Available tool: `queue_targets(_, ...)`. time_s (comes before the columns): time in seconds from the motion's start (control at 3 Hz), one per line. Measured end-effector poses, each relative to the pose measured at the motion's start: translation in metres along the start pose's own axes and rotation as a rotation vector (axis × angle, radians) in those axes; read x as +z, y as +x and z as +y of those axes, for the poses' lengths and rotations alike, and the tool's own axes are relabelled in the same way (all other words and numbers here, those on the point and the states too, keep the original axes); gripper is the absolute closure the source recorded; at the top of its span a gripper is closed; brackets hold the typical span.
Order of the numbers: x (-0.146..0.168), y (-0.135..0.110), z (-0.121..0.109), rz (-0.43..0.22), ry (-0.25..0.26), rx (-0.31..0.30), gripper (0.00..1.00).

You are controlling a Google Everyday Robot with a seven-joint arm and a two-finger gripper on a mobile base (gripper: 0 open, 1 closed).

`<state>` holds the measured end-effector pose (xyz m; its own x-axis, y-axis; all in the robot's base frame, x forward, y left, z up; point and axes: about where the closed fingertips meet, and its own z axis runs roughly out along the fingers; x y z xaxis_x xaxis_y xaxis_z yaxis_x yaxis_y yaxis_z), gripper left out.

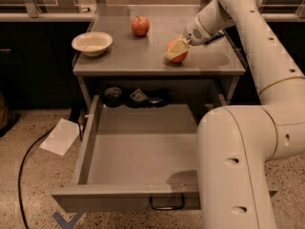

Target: Pick orange from top drawer and place on counter

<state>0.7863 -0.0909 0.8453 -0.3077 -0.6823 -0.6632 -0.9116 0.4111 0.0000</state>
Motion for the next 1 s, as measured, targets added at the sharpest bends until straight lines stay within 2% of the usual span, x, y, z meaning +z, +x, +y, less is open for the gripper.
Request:
queue_targets(0.67,0.0001,0.0000,0.0000,0.000,0.000,0.000,0.11)
queue_targets(1.0,0.0001,0.0000,0.0000,0.000,0.000,0.000,0.00)
